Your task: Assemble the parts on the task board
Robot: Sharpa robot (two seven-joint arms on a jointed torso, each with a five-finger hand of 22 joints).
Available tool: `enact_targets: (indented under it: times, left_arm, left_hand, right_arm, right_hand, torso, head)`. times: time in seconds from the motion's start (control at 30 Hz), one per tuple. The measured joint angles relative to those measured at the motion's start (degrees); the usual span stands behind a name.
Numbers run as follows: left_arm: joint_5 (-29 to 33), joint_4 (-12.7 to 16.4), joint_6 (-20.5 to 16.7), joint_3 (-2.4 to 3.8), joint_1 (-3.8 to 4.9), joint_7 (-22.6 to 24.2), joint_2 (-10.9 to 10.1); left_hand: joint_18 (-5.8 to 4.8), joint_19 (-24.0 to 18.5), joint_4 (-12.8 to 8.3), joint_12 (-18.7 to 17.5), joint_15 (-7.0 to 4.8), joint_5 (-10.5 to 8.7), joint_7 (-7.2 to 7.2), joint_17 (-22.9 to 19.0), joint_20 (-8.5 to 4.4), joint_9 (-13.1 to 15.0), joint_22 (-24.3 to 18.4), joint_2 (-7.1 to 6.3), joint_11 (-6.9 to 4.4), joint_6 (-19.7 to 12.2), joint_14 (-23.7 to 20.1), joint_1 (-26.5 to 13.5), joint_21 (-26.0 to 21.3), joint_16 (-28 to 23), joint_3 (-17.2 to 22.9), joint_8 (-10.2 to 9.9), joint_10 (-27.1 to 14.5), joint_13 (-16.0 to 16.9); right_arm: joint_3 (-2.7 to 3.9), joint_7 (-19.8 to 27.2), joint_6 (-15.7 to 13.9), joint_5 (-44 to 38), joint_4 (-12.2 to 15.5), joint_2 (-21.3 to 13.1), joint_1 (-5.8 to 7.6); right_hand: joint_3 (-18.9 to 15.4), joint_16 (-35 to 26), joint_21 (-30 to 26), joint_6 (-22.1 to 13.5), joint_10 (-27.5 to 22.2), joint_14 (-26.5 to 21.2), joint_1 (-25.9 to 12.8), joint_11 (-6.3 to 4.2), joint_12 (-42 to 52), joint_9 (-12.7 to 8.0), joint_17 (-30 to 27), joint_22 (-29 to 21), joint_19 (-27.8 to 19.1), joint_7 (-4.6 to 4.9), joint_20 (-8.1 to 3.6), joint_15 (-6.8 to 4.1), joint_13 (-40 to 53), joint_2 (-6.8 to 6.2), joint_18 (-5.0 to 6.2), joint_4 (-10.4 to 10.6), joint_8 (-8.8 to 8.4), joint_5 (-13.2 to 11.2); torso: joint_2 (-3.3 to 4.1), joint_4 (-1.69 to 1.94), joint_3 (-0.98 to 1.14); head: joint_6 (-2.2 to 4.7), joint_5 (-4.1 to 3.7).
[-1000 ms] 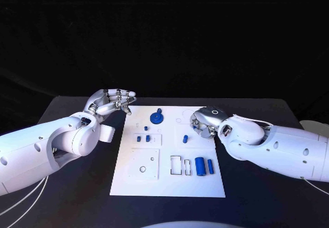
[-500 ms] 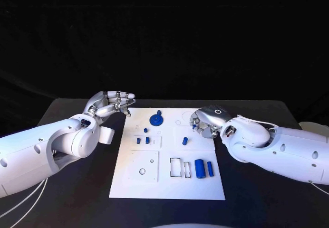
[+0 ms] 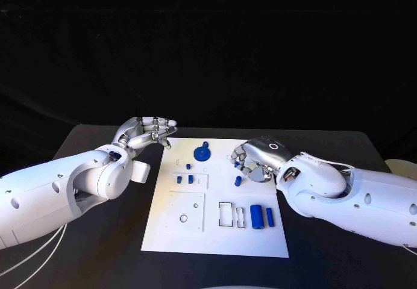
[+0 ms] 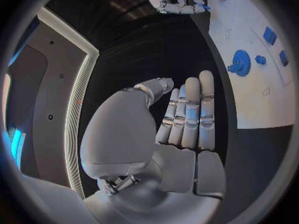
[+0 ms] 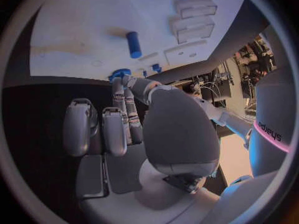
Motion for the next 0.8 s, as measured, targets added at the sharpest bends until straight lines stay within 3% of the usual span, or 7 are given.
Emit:
enact_targets:
  times: [0.37, 0.8]
  left_arm:
    - [0.0, -0.2, 0.0, 0.00, -0.01, 0.0, 0.5]
    - [0.1, -0.2, 0.1, -0.01, 0.00, -0.1, 1.1]
  left_hand:
    - [0.00, 0.0, 0.0, 0.0, 0.00, 0.00, 0.00, 0.0, 0.00, 0.0, 0.0, 0.00, 0.00, 0.0, 0.0, 0.0, 0.0, 0.0, 0.0, 0.0, 0.0, 0.0]
    - [-0.01, 0.0, 0.0, 0.0, 0.00, 0.00, 0.00, -0.1, 0.02, -0.1, -0.1, 0.00, 0.00, -0.4, 0.0, 0.0, 0.0, 0.0, 0.0, -0.2, -0.4, 0.0]
  right_arm:
    - [-0.03, 1.8, -1.2, 1.1, 2.1, 4.7, -1.04]
    - [-0.52, 3.8, -1.3, 2.8, -0.5, 9.4, -4.66]
  right_hand:
    - [0.0, 0.0, 0.0, 0.0, 0.0, 0.0, 0.0, 0.01, 0.0, 0.1, 0.0, 0.0, 0.0, 0.01, 0.00, 0.00, 0.0, -0.01, 0.00, 0.0, -0.05, 0.2]
    - [0.0, 0.0, 0.0, 0.0, 0.1, 0.0, -0.4, 0.12, -0.2, 0.1, 0.0, 0.0, 0.0, 0.02, 0.00, 0.00, 0.0, 0.08, 0.00, 0.0, 0.12, 0.3]
  torso:
    - [0.04, 0.08, -0.15]
    - [0.15, 0.13, -0.15]
  head:
    - [-0.48, 2.42]
    - [-1.69, 5.50]
